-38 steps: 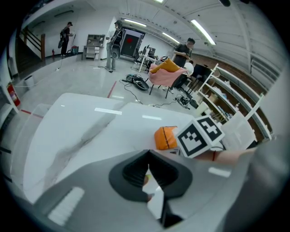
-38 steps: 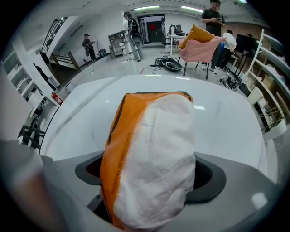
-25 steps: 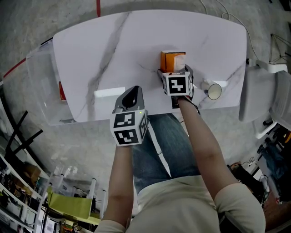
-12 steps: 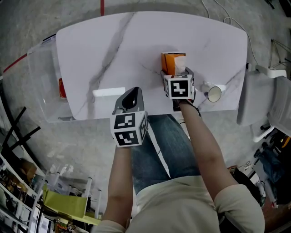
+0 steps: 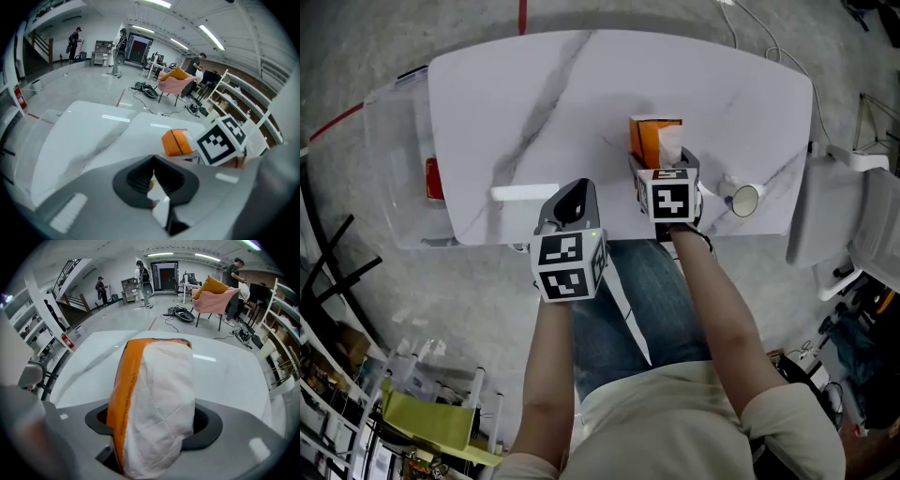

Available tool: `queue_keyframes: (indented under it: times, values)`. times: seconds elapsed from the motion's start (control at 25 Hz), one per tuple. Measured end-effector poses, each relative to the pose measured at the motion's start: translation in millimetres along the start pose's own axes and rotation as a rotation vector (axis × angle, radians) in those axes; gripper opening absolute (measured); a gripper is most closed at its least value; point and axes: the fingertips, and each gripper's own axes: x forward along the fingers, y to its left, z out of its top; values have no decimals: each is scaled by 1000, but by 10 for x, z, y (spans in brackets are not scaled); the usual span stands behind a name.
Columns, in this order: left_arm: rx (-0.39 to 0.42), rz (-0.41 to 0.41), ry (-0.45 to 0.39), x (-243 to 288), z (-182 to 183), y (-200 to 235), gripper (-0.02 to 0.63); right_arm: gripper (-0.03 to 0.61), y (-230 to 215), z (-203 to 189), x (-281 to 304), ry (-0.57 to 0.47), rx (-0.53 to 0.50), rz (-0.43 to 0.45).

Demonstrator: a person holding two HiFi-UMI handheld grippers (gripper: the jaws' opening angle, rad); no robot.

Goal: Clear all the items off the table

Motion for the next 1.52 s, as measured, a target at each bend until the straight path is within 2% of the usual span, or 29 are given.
queue_keyframes:
  times: [0.52,1.52]
  values:
    - [-39,15,-38,-256,-143,440,9,365,579,113,-154,-50,-67,21]
    - [-124,22,-63,-1033,-553,1748,9,364,2292,330,-357,-107,-116,74]
